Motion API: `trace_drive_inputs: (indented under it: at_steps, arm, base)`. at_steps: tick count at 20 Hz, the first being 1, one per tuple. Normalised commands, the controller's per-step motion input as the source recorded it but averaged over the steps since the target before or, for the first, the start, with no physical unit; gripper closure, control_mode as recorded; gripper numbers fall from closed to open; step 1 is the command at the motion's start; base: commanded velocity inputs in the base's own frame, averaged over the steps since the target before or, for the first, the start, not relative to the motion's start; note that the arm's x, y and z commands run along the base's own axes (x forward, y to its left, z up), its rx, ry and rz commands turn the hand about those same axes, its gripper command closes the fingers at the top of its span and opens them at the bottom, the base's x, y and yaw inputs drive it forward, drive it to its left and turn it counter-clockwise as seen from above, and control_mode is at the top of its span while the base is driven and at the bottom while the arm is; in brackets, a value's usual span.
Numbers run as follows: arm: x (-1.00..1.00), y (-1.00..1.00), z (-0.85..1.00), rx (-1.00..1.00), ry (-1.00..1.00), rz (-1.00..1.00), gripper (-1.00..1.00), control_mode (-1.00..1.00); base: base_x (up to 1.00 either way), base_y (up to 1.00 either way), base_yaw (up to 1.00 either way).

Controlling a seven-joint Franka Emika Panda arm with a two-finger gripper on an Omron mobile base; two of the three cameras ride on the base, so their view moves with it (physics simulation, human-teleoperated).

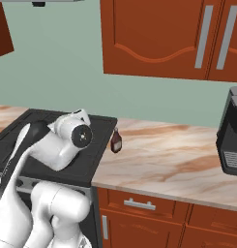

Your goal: Collect the turmeric, ketchup, and shaker from the cabinet and place them next to the stove.

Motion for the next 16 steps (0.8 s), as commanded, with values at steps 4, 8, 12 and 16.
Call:
trace_drive_inputs:
  at_steps: [4,8,12,16]
  arm:
    - [-0.76,0.63,0.31,-0.06,0.23,-0.19,-1.0,-1.0]
    - [-0.84,0.57,0.06,-0.05,0.17,-0.21,-1.0,-1.0]
    - [-0.86,0.17,-0.12,-0.02,0.03,-0.24,-1.0,-1.0]
    - [-0.85,-0.09,-0.37,0.0,0.02,-0.1,-1.0,-1.0]
  base:
    - [0.0,0.0,0.0]
    - [0.0,0.0,0.0]
    - [0.0,0.0,0.0]
    - [0.0,0.0,0.0]
